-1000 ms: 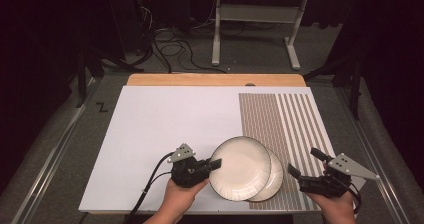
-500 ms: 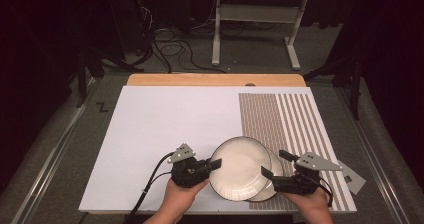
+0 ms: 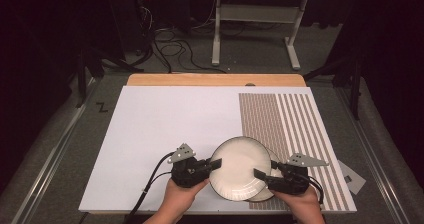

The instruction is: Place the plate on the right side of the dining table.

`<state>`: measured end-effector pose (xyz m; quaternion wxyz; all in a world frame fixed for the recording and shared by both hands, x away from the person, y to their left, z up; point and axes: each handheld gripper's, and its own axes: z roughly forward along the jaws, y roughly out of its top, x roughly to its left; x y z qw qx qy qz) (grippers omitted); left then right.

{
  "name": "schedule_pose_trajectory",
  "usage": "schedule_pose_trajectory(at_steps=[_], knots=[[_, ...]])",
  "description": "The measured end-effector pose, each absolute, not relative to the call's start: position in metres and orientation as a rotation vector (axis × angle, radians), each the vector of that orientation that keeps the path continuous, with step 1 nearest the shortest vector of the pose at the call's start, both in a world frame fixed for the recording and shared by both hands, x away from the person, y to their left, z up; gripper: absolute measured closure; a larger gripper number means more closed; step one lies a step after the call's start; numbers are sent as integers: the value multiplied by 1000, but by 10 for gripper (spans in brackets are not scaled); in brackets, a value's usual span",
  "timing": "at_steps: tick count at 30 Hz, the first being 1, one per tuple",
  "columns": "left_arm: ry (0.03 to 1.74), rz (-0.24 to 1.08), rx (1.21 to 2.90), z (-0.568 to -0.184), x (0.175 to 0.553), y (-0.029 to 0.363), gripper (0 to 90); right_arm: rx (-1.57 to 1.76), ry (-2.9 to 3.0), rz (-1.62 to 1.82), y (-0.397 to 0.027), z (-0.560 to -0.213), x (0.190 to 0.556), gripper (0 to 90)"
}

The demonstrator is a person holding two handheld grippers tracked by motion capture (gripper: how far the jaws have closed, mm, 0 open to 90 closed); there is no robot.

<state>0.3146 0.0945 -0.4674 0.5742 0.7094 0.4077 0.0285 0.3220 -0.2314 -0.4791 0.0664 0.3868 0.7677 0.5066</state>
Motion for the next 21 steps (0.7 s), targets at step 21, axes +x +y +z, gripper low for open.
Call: schedule_pose_trajectory(at_steps=[21], knots=[[951,55,1660,-469,313,97,795,1214,2308,1569,-236,-479,320,703]])
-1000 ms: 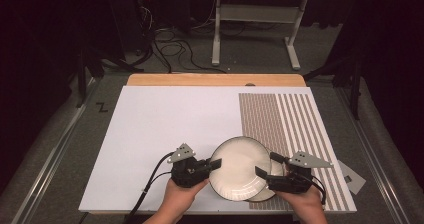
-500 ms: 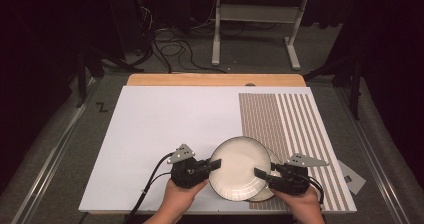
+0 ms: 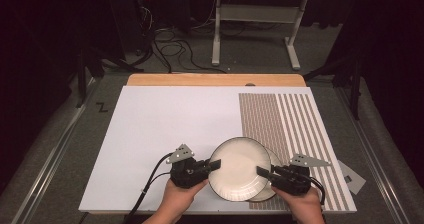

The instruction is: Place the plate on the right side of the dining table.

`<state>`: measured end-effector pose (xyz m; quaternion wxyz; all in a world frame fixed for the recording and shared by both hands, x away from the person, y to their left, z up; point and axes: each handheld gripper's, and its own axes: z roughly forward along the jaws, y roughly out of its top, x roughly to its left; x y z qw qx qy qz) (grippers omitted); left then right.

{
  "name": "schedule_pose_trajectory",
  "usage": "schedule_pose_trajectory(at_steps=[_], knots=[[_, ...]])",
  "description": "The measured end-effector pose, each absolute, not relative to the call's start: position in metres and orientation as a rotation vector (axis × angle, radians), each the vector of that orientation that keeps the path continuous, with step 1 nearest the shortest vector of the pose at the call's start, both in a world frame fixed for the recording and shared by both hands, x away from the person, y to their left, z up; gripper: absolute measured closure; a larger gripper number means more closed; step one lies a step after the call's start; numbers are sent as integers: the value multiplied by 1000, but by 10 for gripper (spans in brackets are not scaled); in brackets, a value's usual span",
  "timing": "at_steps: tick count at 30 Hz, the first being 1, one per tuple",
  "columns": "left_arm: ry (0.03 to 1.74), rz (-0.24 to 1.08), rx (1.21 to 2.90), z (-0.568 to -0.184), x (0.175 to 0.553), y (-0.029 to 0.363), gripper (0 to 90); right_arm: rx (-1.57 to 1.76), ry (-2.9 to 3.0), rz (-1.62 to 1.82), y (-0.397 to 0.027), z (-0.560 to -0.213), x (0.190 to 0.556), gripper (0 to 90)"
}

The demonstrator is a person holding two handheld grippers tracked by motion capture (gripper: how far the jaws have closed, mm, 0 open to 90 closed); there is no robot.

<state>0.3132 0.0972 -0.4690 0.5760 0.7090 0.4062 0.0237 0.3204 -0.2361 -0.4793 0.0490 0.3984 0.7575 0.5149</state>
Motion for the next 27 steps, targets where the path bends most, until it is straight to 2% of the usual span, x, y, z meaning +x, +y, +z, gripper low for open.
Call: schedule_pose_trajectory(at_steps=[6,10,27], knots=[[942,65,1664,-466,311,95,797,1261,2316,1621,-242,-480,323,768],[904,132,1691,-456,303,91,805,1281,2286,1713,-250,-474,321,838],[867,168,1703,-445,300,87,801,1143,2192,1675,-252,-450,309,842]])
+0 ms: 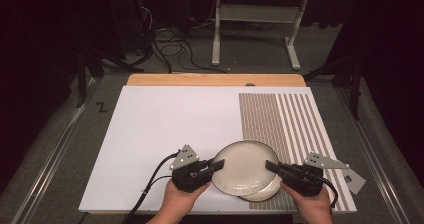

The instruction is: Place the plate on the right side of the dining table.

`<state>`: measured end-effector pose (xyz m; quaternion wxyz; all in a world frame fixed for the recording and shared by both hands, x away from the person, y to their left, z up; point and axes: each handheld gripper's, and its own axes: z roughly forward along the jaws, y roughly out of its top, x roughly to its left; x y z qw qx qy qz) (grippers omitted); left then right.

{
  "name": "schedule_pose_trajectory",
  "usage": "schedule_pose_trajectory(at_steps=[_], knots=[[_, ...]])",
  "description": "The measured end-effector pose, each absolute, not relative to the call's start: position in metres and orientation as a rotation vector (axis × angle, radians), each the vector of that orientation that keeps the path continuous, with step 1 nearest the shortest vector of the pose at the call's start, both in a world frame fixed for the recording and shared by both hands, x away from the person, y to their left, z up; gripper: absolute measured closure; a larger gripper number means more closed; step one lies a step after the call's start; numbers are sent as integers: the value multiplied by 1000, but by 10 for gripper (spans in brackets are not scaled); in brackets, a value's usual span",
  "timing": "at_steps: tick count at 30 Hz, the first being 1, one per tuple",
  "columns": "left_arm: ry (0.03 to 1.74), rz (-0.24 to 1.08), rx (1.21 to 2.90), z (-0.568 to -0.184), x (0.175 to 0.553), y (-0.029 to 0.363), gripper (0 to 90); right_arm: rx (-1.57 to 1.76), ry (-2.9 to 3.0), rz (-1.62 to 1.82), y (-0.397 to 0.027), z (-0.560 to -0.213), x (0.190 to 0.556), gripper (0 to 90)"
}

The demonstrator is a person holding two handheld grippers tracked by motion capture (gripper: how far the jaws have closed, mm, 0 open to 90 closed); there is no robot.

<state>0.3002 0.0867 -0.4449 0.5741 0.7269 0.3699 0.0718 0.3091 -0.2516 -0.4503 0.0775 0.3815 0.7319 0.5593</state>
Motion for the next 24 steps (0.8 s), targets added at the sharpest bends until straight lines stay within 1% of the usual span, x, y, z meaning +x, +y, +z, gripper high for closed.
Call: schedule_pose_trajectory(at_steps=[2,8,12,19,24], knots=[[863,167,1696,-444,302,85,800,1139,2177,1678,-253,-448,308,844],[811,233,1727,-435,309,75,783,1140,2133,1676,-259,-443,308,847],[770,234,1716,-428,316,72,792,1107,2104,1676,-265,-435,310,846],[771,251,1723,-415,332,66,785,1078,2084,1645,-268,-421,320,847],[785,242,1737,-414,346,59,779,1080,2081,1615,-272,-415,331,845]])
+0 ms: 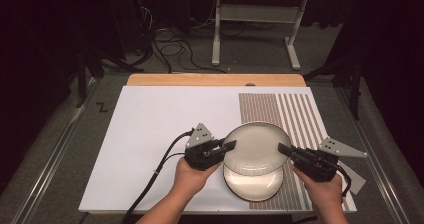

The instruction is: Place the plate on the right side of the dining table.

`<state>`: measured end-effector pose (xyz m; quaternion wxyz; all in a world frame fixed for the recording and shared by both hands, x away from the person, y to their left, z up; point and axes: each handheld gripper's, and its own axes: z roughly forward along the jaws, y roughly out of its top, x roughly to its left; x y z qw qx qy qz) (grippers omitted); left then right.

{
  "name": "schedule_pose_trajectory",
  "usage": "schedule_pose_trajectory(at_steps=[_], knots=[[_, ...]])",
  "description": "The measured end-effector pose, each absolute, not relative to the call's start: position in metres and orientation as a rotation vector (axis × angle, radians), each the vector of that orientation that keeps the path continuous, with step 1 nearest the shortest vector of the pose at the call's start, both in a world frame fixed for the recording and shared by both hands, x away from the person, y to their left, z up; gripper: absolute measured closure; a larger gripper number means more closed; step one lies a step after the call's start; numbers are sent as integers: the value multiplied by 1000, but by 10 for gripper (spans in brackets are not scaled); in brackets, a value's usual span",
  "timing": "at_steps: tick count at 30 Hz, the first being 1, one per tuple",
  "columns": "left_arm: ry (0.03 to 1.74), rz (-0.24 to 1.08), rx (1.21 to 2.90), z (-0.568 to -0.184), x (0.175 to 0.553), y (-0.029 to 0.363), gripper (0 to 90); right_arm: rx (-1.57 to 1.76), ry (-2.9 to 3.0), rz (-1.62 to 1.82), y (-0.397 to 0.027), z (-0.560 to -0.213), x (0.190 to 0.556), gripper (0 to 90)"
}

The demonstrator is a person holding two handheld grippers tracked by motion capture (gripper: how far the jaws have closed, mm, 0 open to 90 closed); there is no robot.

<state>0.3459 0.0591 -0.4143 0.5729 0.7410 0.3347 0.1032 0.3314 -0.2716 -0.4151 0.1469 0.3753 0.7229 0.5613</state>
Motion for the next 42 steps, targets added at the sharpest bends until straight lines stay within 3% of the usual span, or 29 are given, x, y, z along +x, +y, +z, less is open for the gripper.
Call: schedule_pose_trajectory(at_steps=[30,42], knots=[[782,207,1760,-409,434,-24,760,1202,1979,1518,-341,-401,393,837],[801,170,1816,-429,459,-61,745,1293,1947,1479,-372,-420,408,835]])
